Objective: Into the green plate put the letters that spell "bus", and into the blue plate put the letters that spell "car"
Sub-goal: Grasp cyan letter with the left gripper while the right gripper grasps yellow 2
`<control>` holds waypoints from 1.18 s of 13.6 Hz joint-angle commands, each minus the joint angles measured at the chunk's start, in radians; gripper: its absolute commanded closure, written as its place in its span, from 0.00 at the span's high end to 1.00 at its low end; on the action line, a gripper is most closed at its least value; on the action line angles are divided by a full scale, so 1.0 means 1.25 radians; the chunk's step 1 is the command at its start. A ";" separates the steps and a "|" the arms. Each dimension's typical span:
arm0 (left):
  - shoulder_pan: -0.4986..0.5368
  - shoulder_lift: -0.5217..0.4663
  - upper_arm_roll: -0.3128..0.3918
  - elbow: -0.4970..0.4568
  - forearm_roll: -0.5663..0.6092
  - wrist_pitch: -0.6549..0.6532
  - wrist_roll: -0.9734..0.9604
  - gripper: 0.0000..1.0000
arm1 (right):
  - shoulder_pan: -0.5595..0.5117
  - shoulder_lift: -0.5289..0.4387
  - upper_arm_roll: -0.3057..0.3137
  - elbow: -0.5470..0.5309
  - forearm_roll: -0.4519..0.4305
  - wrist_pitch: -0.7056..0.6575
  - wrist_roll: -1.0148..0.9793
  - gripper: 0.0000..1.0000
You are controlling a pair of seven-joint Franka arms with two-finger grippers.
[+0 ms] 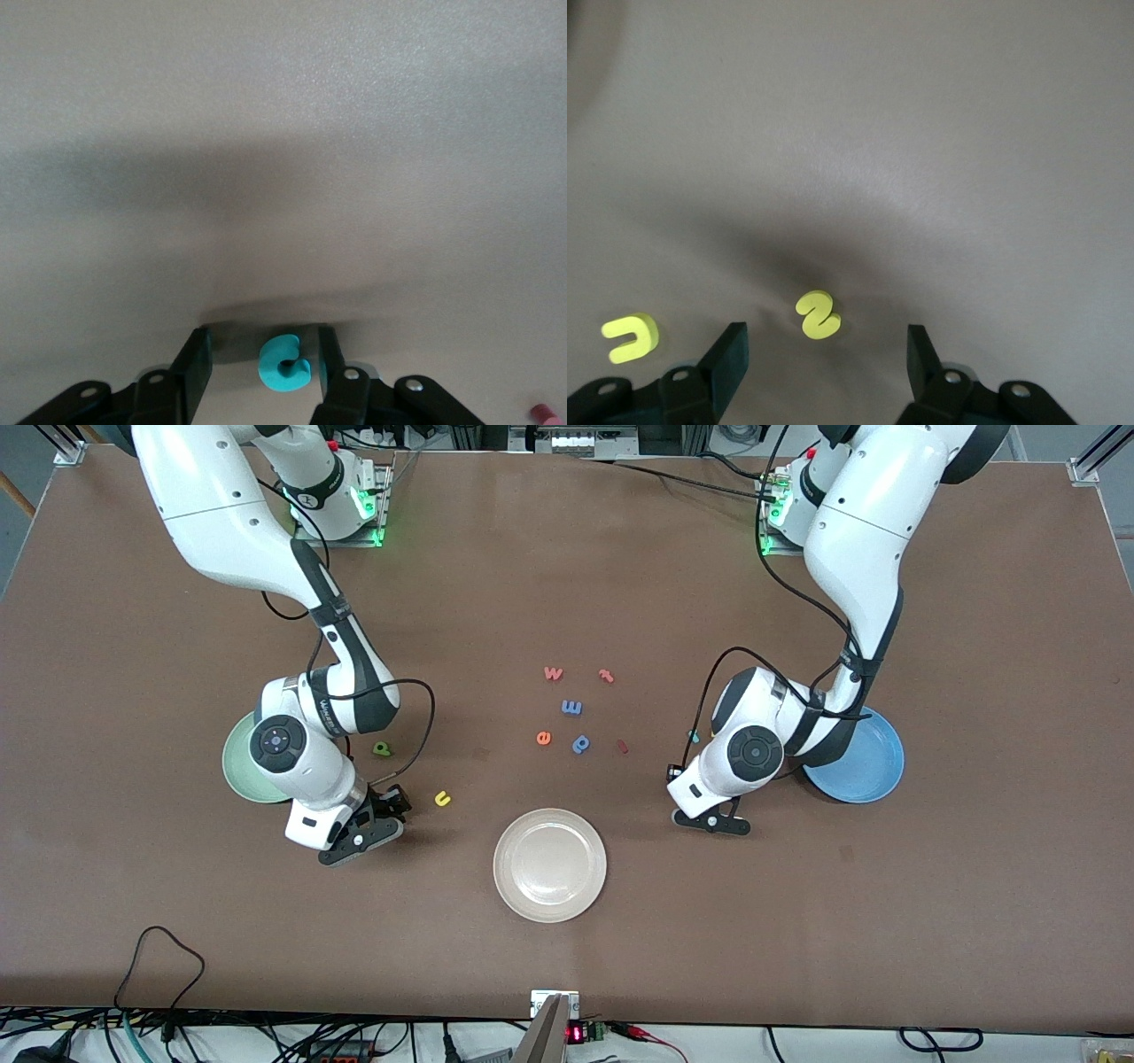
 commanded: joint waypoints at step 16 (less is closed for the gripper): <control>-0.024 -0.013 0.003 -0.035 -0.003 0.006 -0.028 0.13 | 0.018 0.058 -0.001 0.016 0.011 0.055 -0.008 0.38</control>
